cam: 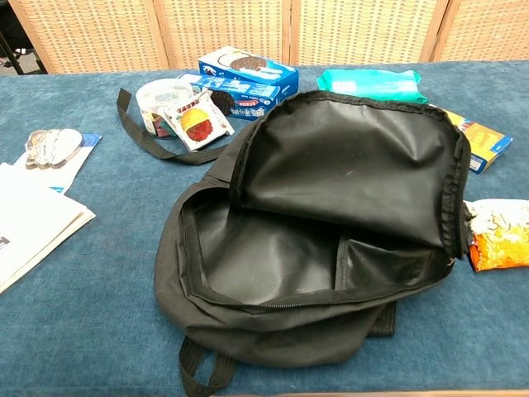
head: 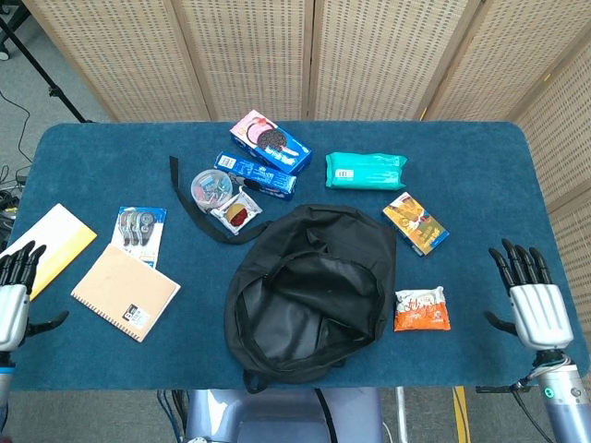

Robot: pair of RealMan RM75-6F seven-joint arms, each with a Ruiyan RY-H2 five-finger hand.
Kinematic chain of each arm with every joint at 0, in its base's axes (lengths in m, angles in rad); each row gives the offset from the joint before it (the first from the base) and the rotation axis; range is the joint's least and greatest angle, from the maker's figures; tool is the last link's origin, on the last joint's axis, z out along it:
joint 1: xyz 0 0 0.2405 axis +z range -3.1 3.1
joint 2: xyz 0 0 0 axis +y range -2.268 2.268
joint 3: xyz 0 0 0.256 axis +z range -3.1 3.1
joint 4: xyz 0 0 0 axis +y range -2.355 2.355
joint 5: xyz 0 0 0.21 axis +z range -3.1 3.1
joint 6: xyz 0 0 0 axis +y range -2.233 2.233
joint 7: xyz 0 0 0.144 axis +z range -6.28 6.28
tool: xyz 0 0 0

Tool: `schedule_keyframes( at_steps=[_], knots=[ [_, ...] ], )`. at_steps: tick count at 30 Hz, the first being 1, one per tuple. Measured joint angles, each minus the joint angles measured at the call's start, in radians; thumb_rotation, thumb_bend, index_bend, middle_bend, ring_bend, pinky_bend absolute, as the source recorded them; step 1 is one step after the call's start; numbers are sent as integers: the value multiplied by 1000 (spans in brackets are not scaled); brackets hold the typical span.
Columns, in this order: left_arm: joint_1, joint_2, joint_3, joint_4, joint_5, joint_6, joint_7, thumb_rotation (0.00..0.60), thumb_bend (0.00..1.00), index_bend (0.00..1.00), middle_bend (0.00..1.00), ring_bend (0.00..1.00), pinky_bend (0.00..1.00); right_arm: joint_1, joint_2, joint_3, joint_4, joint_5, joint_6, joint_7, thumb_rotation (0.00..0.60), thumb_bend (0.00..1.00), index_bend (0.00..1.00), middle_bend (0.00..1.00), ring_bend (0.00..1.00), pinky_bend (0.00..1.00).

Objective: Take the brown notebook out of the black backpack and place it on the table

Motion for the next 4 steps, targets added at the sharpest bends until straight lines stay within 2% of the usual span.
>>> schedule_keyframes(
  at_steps=[4],
  knots=[
    [26,6,8,-19,16,32,18,600,102,0,0,0,0,-41,-15,-15,0,19,36,1,600,0,42,0,0,0]
  ],
)
